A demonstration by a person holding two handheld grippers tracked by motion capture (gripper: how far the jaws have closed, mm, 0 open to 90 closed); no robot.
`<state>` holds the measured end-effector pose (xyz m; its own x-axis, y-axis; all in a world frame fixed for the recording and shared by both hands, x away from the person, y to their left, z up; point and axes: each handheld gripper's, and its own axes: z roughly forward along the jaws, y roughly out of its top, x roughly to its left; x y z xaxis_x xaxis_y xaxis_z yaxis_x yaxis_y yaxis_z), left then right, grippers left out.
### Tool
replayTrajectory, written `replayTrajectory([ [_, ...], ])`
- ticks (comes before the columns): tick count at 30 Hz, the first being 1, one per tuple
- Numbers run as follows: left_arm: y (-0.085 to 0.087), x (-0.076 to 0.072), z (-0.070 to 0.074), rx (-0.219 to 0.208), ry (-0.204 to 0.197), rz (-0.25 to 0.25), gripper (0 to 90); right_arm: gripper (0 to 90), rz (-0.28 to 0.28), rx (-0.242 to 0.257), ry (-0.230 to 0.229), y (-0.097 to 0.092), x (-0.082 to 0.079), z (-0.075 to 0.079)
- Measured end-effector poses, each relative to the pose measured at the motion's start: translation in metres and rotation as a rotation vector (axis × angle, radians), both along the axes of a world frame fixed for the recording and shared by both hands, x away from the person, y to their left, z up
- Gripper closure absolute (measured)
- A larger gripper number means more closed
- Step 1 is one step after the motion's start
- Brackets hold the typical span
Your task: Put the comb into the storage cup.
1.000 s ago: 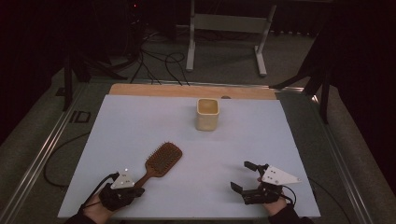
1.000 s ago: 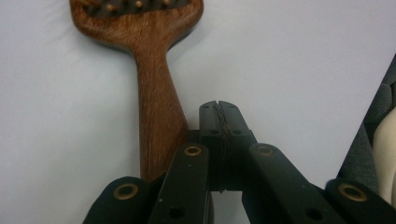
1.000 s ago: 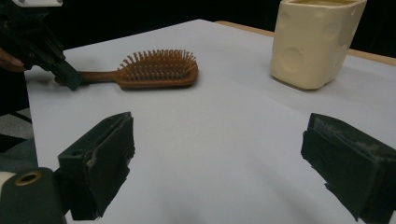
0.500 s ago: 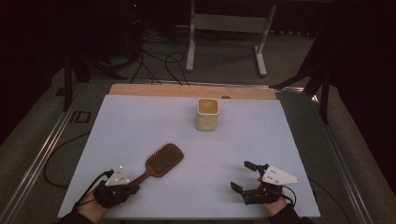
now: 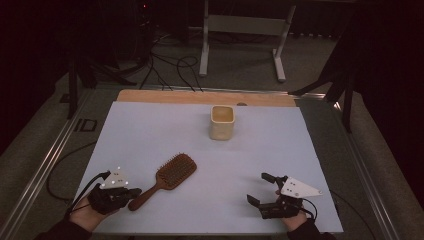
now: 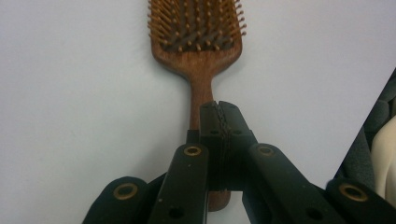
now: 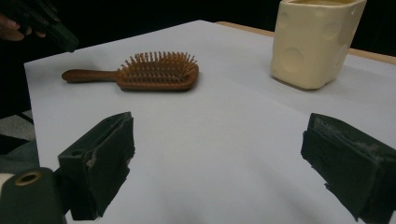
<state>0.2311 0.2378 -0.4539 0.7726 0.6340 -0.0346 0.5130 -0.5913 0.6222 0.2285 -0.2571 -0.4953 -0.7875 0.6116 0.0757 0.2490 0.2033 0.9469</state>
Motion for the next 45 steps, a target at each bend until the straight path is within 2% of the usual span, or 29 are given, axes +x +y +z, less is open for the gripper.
replayTrajectory([
  [7,-0.002,0.008,0.012,0.004,0.017,0.009,84.6,9.0,-0.001,-0.001,0.005,0.000,0.000,0.000],
  [11,-0.004,0.014,0.016,0.000,0.031,0.009,78.3,9.0,0.000,-0.001,0.003,0.001,0.000,0.000],
  [15,-0.009,0.018,0.018,0.026,0.030,0.006,65.5,9.0,0.000,-0.001,0.003,0.000,0.000,0.000],
  [19,-0.014,0.021,0.019,0.051,0.033,-0.011,57.1,9.0,0.002,-0.001,0.001,0.000,0.000,0.000],
  [22,-0.019,0.024,0.018,0.078,0.046,-0.015,48.2,9.0,0.000,-0.001,0.001,0.000,0.000,0.000],
  [25,-0.021,0.026,0.017,0.084,0.058,-0.018,44.7,9.0,-0.002,0.003,-0.001,0.000,0.000,0.000],
  [27,-0.022,0.028,0.017,0.092,0.067,-0.018,35.7,9.0,-0.001,0.003,-0.002,0.000,0.000,0.000],
  [30,-0.024,0.032,0.014,0.100,0.094,-0.015,23.1,9.0,-0.002,0.000,-0.001,0.000,0.001,0.000],
  [32,-0.025,0.033,0.014,0.101,0.109,-0.017,17.3,9.0,-0.001,0.000,-0.002,0.000,0.001,0.000],
  [33,-0.027,0.035,0.012,0.111,0.130,-0.030,17.3,9.0,0.000,0.000,0.001,0.000,0.000,0.000],
  [35,-0.028,0.037,0.011,0.096,0.157,-0.040,10.4,9.0,-0.002,0.000,0.002,0.000,0.000,0.000],
  [36,-0.030,0.038,0.011,0.087,0.163,-0.033,10.2,9.0,-0.002,0.000,0.002,0.000,0.000,0.000],
  [39,-0.036,0.038,0.011,0.124,0.163,-0.041,10.7,9.0,-0.002,-0.001,0.003,0.001,0.000,0.000],
  [43,-0.043,0.041,0.006,0.154,0.188,-0.056,12.4,9.0,0.000,-0.002,0.003,0.001,0.000,-0.001],
  [45,-0.045,0.041,0.005,0.158,0.189,-0.058,12.0,9.0,0.000,-0.002,0.003,0.001,0.000,0.000],
])
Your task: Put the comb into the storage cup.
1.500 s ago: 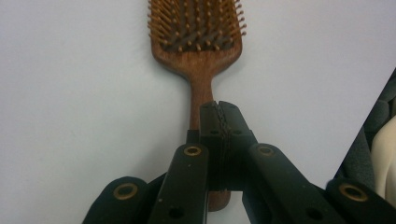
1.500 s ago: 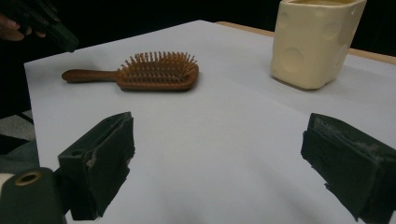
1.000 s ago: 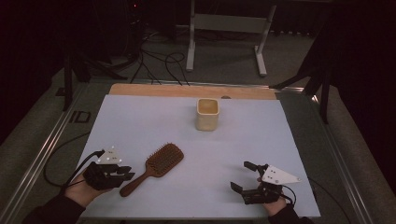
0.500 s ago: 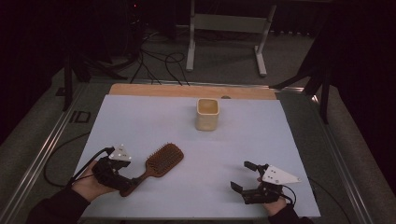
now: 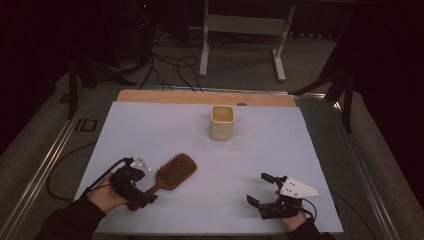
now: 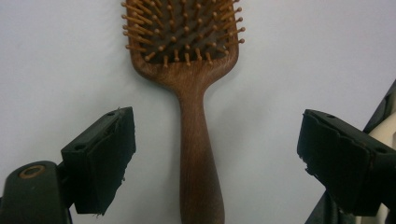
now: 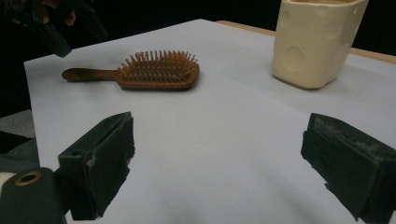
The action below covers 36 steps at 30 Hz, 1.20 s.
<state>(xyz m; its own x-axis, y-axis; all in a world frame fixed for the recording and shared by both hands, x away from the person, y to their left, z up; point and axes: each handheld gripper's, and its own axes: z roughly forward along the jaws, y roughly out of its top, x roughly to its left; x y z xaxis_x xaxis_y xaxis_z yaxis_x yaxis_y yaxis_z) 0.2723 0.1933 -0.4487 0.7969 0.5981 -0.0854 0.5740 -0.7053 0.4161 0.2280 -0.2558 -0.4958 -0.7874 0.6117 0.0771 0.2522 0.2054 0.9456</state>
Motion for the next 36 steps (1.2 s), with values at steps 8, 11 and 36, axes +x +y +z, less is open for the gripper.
replayTrajectory([
  [8,-0.010,0.007,-0.011,0.051,0.063,0.008,0.2,9.0,0.003,-0.005,-0.003,0.001,0.000,0.000],
  [11,-0.010,0.010,-0.013,0.067,0.073,0.031,0.2,9.0,0.003,-0.007,-0.004,0.001,0.000,0.000],
  [36,-0.028,0.031,-0.020,0.176,0.148,0.002,15.2,9.0,0.002,-0.004,0.001,0.001,0.000,0.000],
])
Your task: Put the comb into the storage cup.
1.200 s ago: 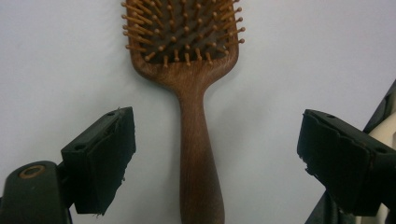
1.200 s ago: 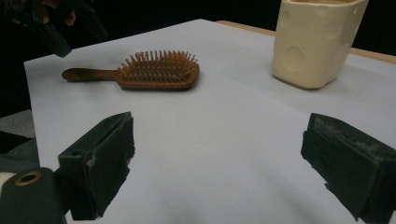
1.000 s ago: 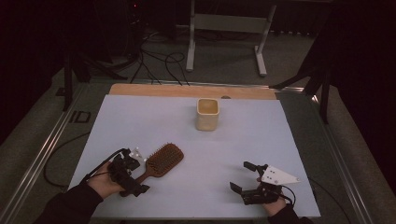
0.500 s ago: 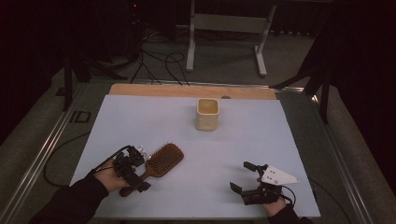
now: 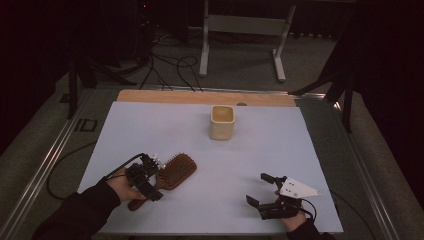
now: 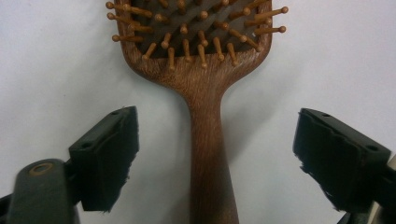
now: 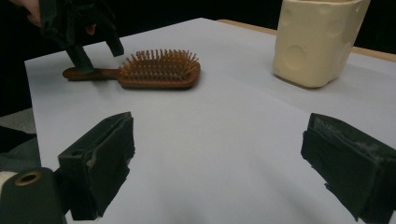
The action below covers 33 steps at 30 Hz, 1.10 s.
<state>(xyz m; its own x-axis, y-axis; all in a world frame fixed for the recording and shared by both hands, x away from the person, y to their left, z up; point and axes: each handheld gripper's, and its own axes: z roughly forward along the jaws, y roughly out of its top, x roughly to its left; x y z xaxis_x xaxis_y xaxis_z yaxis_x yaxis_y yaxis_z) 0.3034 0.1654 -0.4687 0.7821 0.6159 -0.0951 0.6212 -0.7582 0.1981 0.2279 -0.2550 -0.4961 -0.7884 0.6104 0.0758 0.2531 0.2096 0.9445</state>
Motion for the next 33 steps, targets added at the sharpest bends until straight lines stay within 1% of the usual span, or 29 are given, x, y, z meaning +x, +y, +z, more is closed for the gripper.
replayTrajectory([
  [2,-0.001,0.000,-0.001,0.024,-0.004,-0.002,15.3,9.0,0.001,0.000,-0.001,0.000,0.000,0.000],
  [5,-0.002,0.001,-0.002,0.030,-0.005,-0.002,16.2,9.0,0.000,-0.001,-0.001,0.000,0.000,0.000],
  [6,-0.003,0.001,-0.003,0.025,-0.002,-0.003,17.3,9.0,0.000,0.000,0.000,0.000,0.000,0.000],
  [10,-0.005,0.002,-0.003,0.016,0.004,-0.004,26.1,9.0,0.000,0.000,0.000,0.000,0.000,0.000],
  [13,-0.006,0.002,-0.005,0.030,0.003,-0.005,31.7,9.0,0.000,-0.001,-0.001,0.000,0.000,0.000],
  [15,-0.006,0.003,-0.006,0.025,0.008,0.003,34.8,9.0,-0.001,0.002,0.001,0.000,0.000,0.000],
  [18,-0.007,0.004,-0.007,0.034,0.007,-0.001,40.8,9.0,-0.001,0.003,0.000,0.000,0.000,0.000],
  [19,-0.008,0.005,-0.007,0.043,0.006,-0.006,40.8,9.0,0.000,0.003,0.000,0.000,0.000,0.000],
  [21,-0.010,0.004,-0.008,0.055,0.004,-0.005,45.2,9.0,0.000,-0.001,-0.001,0.000,0.000,0.000],
  [24,-0.011,0.005,-0.009,0.061,0.011,-0.010,49.0,9.0,0.000,0.001,0.000,0.000,0.000,0.000],
  [25,-0.012,0.005,-0.010,0.075,0.007,-0.023,49.0,9.0,0.001,0.003,-0.001,0.000,0.000,0.000],
  [26,-0.012,0.005,-0.011,0.073,0.011,-0.018,49.4,9.0,0.001,0.003,-0.001,-0.001,0.000,0.000],
  [29,-0.012,0.007,-0.012,0.074,0.019,-0.021,55.4,9.0,0.003,0.003,-0.002,-0.001,0.000,0.000],
  [30,-0.013,0.007,-0.013,0.080,0.022,-0.025,55.6,9.0,0.002,0.003,-0.001,-0.001,0.000,0.000],
  [31,-0.013,0.007,-0.013,0.091,0.018,-0.030,59.0,9.0,0.002,0.003,-0.002,-0.001,0.000,0.000],
  [32,-0.013,0.007,-0.014,0.093,0.016,-0.029,61.6,9.0,0.002,0.003,-0.001,-0.001,0.000,0.000],
  [33,-0.014,0.007,-0.014,0.094,0.019,-0.028,62.0,9.0,0.002,0.004,-0.001,-0.001,0.000,0.000],
])
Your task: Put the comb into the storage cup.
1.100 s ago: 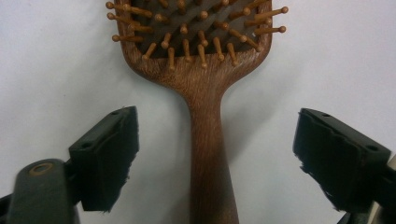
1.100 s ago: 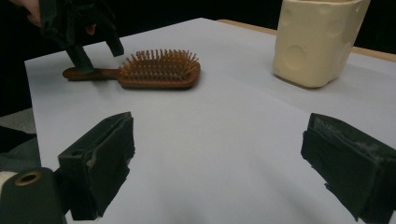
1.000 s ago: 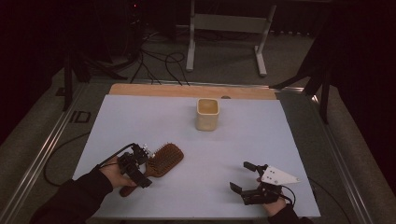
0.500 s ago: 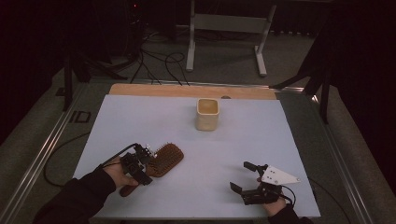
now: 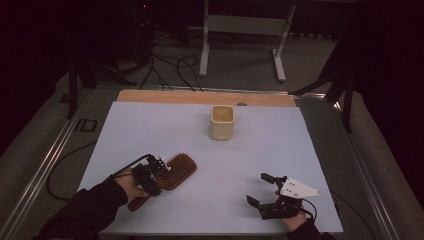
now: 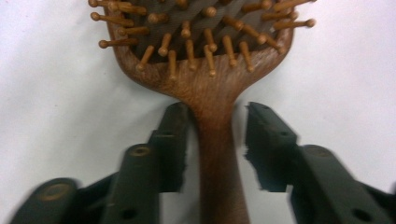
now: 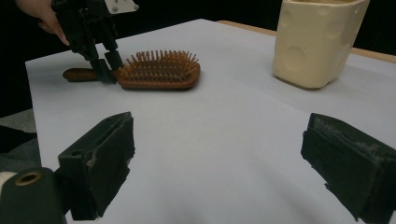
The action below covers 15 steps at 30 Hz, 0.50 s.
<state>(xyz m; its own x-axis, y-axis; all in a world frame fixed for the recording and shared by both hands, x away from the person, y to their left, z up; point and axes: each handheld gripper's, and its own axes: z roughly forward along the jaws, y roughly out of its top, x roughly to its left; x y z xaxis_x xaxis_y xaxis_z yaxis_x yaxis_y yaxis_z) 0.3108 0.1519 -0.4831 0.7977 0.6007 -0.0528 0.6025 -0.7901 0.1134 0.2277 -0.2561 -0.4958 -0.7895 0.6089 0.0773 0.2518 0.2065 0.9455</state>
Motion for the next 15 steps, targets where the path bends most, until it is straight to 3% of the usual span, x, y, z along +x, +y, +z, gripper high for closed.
replayTrajectory([
  [9,-0.0012,-0.0012,-0.0023,0.015,-0.011,0.019,68.0,9.0,-0.001,-0.001,0.000,0.0002,0.0000,0.0000],
  [15,0.0030,0.0050,-0.0033,-0.005,0.024,0.028,72.8,9.0,0.001,-0.005,-0.003,0.0007,-0.0001,0.0000],
])
